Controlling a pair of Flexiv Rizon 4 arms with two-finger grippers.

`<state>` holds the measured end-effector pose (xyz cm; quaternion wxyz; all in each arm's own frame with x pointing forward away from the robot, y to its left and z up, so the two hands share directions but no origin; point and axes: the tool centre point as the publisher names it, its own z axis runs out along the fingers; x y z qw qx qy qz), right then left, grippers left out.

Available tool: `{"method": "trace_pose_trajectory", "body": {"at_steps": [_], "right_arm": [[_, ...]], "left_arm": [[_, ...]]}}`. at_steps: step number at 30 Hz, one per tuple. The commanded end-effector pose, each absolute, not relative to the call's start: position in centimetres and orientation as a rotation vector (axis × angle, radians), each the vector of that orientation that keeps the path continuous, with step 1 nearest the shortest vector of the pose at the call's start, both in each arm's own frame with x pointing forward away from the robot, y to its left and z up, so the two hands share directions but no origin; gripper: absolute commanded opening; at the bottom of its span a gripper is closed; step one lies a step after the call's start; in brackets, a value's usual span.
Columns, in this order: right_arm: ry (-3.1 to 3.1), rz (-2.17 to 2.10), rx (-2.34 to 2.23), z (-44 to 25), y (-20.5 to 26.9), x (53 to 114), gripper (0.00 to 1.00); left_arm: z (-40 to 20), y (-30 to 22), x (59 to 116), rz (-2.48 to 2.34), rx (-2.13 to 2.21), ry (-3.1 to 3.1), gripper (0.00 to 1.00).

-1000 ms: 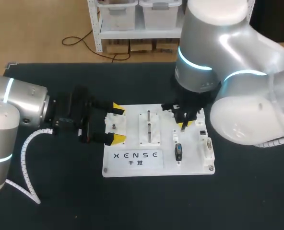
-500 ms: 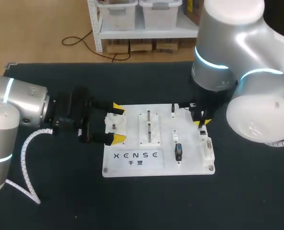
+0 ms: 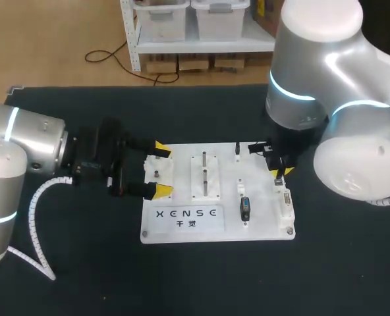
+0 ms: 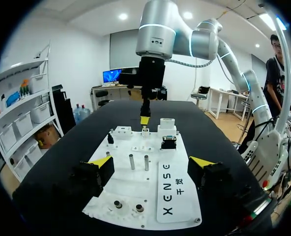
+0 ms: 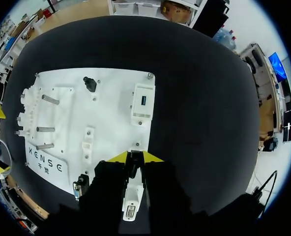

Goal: Insert the Ethernet cable into its matching sockets.

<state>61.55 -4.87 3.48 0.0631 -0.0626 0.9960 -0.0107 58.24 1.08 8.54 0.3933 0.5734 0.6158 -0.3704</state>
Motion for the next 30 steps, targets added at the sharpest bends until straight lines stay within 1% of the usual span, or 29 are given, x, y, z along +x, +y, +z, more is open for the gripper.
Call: {"method": "trace_pose_trajectory", "body": {"at_steps": [1,30], "right_arm": [[3.005,-0.036,-0.185,3.2,-5.1,61.6,0.00],[3.027,-0.032,-0.200,2.1,-5.0,61.4,0.00]], "left_arm": [[8.4,1.1,58.2,-0.939,1.451,1.557,1.00],[8.4,1.1,58.2,-0.939,1.451,1.557,1.00]]}}
